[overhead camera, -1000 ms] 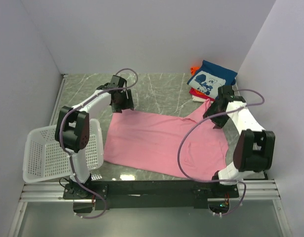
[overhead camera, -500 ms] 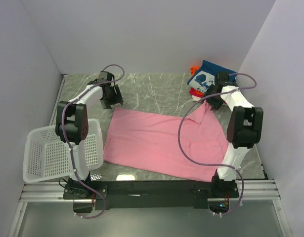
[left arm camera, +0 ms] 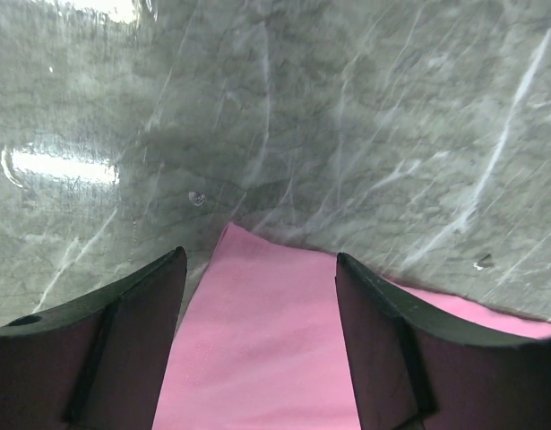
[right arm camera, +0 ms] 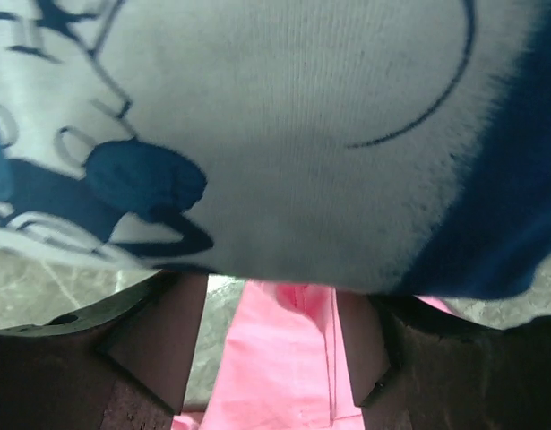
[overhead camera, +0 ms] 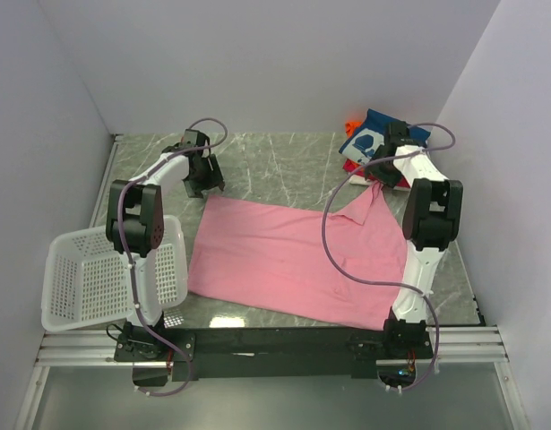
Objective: Fold and stack the t-shirts
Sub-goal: Fold the tshirt
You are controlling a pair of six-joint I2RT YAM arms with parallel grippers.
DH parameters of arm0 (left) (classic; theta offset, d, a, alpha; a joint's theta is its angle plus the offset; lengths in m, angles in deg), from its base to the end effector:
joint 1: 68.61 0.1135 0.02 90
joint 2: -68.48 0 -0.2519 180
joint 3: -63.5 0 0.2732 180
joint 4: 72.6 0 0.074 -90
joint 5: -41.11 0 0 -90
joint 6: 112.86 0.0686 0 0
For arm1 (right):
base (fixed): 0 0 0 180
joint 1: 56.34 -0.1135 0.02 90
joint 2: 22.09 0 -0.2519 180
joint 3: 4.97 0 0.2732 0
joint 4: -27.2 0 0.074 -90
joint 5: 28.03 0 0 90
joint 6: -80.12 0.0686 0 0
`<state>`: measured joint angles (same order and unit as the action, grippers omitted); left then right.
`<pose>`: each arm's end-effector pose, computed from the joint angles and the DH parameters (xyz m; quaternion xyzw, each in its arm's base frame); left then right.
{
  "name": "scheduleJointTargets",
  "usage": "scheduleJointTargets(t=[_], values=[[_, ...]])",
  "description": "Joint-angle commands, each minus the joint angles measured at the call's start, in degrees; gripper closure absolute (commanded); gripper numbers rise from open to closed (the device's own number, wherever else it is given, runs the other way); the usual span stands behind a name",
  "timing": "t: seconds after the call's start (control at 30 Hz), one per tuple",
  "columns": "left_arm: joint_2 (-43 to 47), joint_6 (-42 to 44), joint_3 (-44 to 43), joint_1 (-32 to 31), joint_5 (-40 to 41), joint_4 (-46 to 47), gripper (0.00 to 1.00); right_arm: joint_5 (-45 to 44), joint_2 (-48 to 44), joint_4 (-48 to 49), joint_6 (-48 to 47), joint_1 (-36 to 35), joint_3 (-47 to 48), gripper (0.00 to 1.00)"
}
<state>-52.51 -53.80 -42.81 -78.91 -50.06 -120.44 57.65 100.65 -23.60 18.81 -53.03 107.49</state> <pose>0.4718 -0.0872 0.1337 -0.1716 0.9561 -0.0929 0.2188 0.4928 -0.0337 0.1520 0.2758 0.9276 0.0192 0.2514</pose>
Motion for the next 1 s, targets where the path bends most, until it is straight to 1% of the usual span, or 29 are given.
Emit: scheduleJointTargets(t=[0.0,0.13,0.2,0.23,0.33,0.37,0.43,0.6,0.63,0.67,0.7,0.8,0.97], values=[[-0.39,-0.44,-2.79,0.02,0.99,-0.61,0.27,-1.31,1.36,-1.18,-1.18,0.38,2.54,0.35],[-0.65,-0.17,-3.67,0.02,0.99,-1.58,0.27,-1.22,2.15,-0.92,-1.62,0.38,2.10,0.38],[-0.48,-0.17,-3.67,0.02,0.99,-1.58,0.27,-1.31,2.33,-0.83,-1.88,0.38,1.84,0.42],[-0.48,-0.17,-3.76,0.02,0.99,-1.58,0.27,-1.31,2.42,-0.74,-1.88,0.38,1.75,0.46],[-0.65,-0.17,-4.02,0.02,0.99,-1.84,0.27,-1.57,2.24,-0.48,-2.06,0.38,1.66,0.55],[-0.74,-0.17,-4.11,0.11,0.99,-2.11,0.27,-1.66,2.24,-0.56,-2.06,0.38,1.92,0.60],[-0.74,-0.17,-4.11,0.02,0.91,-2.11,0.27,-1.57,2.24,-0.74,-2.14,0.38,2.10,0.67],[-0.30,-0.26,-3.67,0.02,0.99,-1.67,0.27,-1.48,1.80,-1.61,-2.23,0.38,2.80,0.81],[-0.30,-0.26,-3.67,0.02,2.65,-1.67,0.27,-1.40,1.72,-1.71,-2.23,0.38,2.89,0.86],[-0.39,-0.35,-3.84,0.02,2.84,-1.76,0.27,-1.22,1.63,-1.71,-2.32,0.38,2.89,0.89],[-0.47,-0.44,-3.93,0.02,2.93,-2.11,0.27,-1.22,1.54,-1.79,-2.41,0.38,2.89,0.94],[-1.26,-0.88,-4.90,0.02,3.80,-3.07,0.30,-0.96,1.45,-2.14,-2.23,0.38,2.89,1.00],[-1.53,-0.88,-4.90,-0.24,5.21,-4.13,0.34,-0.52,0.84,-1.53,-1.88,0.38,1.22,1.00]])
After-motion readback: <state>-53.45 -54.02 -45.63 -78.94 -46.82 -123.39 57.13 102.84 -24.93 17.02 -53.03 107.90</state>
